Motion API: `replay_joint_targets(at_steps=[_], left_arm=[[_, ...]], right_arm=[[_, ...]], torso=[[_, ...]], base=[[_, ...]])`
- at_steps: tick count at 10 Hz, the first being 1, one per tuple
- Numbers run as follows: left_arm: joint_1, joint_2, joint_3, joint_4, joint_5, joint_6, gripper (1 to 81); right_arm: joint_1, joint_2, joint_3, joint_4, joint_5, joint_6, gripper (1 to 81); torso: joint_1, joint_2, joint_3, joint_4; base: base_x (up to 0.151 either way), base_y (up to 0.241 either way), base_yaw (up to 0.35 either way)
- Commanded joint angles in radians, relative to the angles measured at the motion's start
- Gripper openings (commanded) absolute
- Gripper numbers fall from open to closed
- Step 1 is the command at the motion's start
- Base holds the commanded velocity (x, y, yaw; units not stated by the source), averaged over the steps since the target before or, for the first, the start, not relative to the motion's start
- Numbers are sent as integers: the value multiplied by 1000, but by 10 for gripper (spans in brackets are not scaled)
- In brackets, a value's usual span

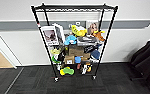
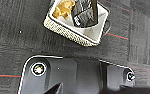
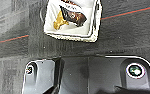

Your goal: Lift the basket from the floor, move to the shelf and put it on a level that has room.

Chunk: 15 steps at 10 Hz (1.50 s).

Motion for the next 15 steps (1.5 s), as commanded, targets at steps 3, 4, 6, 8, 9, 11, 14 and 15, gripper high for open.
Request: replay_joint_targets(at_steps=[3, 4, 6, 8, 9, 11, 14, 15], left_arm=[[-66, -150, 78, -3, 81, 0, 811], [-66, -170, 98, -3, 81, 0, 811], [-72, -188, 137, -7, 81, 0, 811], [-88, -201, 147, -39, 82, 0, 811], [-101, -210, 147, -50, 102, 0, 811], [-126, -218, 147, -62, 133, 0, 811], [-167, -215, 147, -81, 176, 0, 811], [-189, -213, 147, -82, 213, 0, 811]], right_arm=[[54, -20, 11, -3, -68, 2, 811], [60, -17, 13, -3, -77, 2, 811], [60, -12, 19, -5, -81, 2, 811], [65, -14, 19, -2, -81, 2, 811], [65, -15, 19, -1, -81, 2, 811], [69, -14, 19, 3, -81, 3, 811], [76, -14, 21, 5, -81, 4, 811], [77, -14, 24, 5, -84, 3, 811]], torso=[[107, -168, 0, 0], [128, -201, 0, 0], [171, -270, -1, 0], [212, -336, -75, 0], [231, -365, -104, 0], [271, -430, -166, 0], [337, -532, -259, 0], [359, -566, -290, 0]], base=[[0, 0, 0], [0, 0, 0], [0, 0, 0], [0, 0, 0], [0, 0, 0], [0, 0, 0], [0, 0, 0], [0, 0, 0]])
